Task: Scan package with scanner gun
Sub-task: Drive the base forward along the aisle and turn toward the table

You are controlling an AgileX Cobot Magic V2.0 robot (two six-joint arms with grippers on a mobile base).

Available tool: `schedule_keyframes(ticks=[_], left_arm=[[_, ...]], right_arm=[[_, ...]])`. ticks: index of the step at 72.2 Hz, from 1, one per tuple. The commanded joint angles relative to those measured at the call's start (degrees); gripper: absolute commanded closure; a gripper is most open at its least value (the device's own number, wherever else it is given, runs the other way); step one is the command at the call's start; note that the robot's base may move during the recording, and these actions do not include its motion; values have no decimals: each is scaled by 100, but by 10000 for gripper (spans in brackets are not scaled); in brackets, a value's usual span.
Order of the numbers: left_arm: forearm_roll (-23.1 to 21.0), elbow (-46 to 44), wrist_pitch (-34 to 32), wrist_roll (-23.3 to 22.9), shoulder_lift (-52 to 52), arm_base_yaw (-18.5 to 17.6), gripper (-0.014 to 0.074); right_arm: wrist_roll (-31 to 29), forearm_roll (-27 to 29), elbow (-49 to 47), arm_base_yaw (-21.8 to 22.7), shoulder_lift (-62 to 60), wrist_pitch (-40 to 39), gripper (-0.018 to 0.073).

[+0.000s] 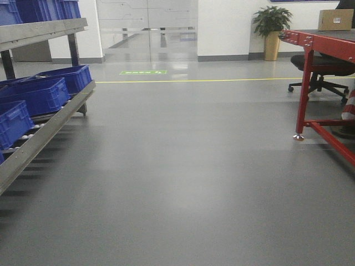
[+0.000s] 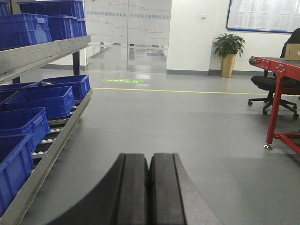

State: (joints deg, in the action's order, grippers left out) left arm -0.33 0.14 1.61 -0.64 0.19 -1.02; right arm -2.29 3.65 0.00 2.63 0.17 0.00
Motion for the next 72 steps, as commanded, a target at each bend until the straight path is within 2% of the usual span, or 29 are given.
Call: schedule_keyframes(ticks=[1,72], left_arm=[[2,-14,-89,-7,-19,-25,708],[2,-14,-89,-7,-19,-25,708]], right_arm=[[-28,10,0,0,-17,-136,728],[-28,10,0,0,-17,-136,728]])
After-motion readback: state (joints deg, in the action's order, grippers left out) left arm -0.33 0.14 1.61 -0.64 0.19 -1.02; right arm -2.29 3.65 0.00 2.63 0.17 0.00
